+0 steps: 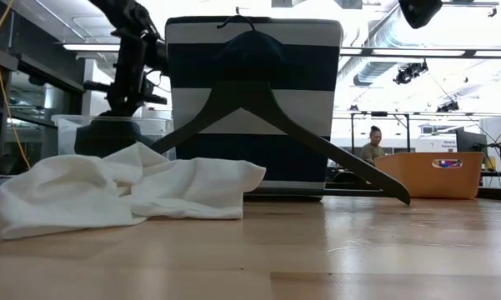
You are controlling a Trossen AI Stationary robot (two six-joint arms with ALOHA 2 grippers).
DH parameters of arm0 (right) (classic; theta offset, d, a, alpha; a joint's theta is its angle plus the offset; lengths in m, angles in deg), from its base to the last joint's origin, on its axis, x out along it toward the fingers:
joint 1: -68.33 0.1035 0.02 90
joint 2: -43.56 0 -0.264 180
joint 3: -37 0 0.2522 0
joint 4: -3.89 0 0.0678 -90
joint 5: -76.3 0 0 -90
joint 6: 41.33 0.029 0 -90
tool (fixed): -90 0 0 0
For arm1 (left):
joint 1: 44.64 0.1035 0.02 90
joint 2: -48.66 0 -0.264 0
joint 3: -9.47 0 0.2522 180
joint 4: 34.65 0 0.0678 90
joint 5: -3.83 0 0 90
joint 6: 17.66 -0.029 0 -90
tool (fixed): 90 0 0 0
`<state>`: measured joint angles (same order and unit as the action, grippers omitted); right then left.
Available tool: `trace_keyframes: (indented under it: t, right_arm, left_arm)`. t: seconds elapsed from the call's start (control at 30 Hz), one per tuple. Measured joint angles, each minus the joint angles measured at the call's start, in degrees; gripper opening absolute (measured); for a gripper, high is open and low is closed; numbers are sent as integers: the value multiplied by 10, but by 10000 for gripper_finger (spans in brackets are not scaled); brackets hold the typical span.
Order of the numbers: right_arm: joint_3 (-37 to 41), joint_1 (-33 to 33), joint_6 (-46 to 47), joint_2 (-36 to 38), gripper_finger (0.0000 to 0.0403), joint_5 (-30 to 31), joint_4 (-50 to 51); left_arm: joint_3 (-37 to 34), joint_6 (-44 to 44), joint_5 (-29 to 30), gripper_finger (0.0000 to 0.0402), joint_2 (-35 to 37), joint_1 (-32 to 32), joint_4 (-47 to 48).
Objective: Pick & Place Cloths
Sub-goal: Put the black boxer into the transparent container
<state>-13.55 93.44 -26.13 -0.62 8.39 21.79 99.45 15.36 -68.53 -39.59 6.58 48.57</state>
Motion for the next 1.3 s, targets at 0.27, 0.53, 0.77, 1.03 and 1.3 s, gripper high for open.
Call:
trace_keyframes:
  t: [0.27,0.53,0.77,1.03,1.3]
  right_arm:
    - [0,0,0,0,247,0,0]
    - [0,0,0,0,247,0,0]
    - [0,0,0,0,247,0,0]
    - [0,0,0,0,247,0,0]
    - [0,0,0,0,247,0,0]
  left_arm:
    - [-49,-17,-23,0,0,26,-51]
    - [-119,-16,-32,0,0,25,-129]
    - [-168,-12,-47,0,0,25,-198]
    - [-208,7,-82,0,0,36,-274]
    - [-217,3,-96,0,-33,39,-291]
